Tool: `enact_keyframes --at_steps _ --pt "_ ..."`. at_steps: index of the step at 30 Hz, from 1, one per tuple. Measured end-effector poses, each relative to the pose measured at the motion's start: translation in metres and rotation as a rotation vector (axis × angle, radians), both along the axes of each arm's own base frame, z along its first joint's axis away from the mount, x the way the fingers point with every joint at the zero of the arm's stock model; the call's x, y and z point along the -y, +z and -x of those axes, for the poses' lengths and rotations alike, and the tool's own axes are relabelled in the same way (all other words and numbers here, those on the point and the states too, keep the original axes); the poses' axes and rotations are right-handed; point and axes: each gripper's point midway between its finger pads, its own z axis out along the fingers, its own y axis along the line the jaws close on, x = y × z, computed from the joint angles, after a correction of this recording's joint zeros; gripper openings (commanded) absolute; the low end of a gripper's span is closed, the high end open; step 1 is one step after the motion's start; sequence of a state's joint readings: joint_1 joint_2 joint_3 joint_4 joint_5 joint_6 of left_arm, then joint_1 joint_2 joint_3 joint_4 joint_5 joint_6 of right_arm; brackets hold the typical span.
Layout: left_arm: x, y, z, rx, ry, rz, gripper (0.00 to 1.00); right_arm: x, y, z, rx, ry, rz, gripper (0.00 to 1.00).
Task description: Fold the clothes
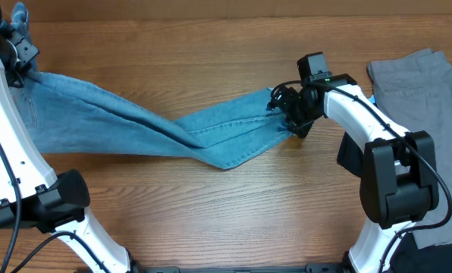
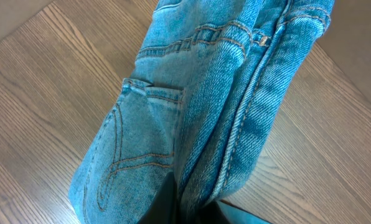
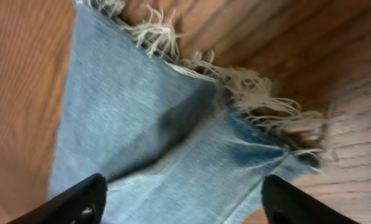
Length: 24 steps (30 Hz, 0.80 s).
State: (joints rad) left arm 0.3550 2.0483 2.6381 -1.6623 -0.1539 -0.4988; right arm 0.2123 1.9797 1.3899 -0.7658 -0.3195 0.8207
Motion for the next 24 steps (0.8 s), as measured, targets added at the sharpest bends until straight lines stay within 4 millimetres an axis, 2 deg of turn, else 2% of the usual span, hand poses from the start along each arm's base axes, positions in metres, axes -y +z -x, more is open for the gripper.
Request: enact_keyframes --at_steps 2,8,14,17,22,24 --pt "0.000 0.000 0.000 -0.001 0.000 0.000 0.04 -0.002 0.001 -0.004 0.015 0.001 -0.009 0.68" --pt "0.000 0.000 0.001 -0.003 0.000 0.001 0.05 -0.008 -0.002 -0.008 0.029 0.004 -0.024 0.63" --pt "0.000 0.000 0.001 -0.003 0.000 0.001 0.05 -0.015 -0.021 -0.009 0.006 0.014 -0.036 0.62" --pt "0.000 0.000 0.001 -0.003 0.000 0.001 0.05 -0.017 -0.023 -0.011 0.010 0.017 -0.044 0.61" --pt "0.000 0.000 0.001 -0.003 0.000 0.001 0.05 -0.018 -0.022 -0.015 0.026 0.015 -0.052 0.43" --pt "0.000 0.000 0.001 -0.003 0.000 0.001 0.05 -0.019 -0.022 -0.016 0.029 0.015 -0.054 0.41"
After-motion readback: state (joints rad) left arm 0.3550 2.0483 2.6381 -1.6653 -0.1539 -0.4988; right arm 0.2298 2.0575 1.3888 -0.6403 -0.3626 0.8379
